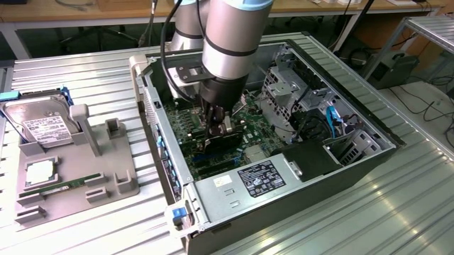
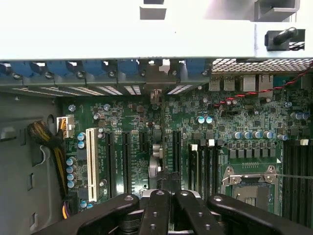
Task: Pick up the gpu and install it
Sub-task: 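Press down on the gpu until it lock into place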
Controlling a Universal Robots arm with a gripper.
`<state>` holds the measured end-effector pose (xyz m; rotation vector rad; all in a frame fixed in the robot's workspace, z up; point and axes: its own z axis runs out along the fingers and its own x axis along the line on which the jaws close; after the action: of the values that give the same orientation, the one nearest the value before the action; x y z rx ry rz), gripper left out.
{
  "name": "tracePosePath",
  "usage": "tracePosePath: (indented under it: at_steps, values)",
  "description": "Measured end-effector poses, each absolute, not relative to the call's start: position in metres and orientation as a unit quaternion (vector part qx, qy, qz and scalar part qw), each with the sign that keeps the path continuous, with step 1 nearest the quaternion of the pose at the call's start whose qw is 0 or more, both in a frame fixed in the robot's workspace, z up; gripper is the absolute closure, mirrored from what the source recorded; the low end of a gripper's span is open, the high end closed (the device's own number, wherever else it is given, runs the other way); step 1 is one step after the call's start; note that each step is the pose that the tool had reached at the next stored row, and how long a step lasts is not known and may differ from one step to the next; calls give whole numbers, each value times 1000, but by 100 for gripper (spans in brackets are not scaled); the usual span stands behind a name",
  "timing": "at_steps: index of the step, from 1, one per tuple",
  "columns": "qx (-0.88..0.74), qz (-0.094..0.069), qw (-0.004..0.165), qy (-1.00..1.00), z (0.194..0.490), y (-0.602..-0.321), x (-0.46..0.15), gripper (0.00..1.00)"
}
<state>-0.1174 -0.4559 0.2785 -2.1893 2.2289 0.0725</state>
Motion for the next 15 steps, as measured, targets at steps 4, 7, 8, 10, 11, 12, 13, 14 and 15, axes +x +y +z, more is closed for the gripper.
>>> tracePosePath:
  at_steps: [4,7,8,10,11,12,13,14,15]
  values:
    - [-701,23,8,713,270,-456,-118,89]
    - [-701,23,8,713,270,-456,-118,89]
    - [-701,24,9,713,275,-456,-118,89]
    - [-701,24,8,713,286,-456,-118,89]
    - [-701,24,8,713,296,-456,-118,89]
    - [-701,24,7,713,298,-456,-118,89]
    - [-701,24,8,713,298,-456,-118,89]
    - [-701,24,8,713,298,-456,-118,89]
    - [-701,24,8,713,298,-456,-118,89]
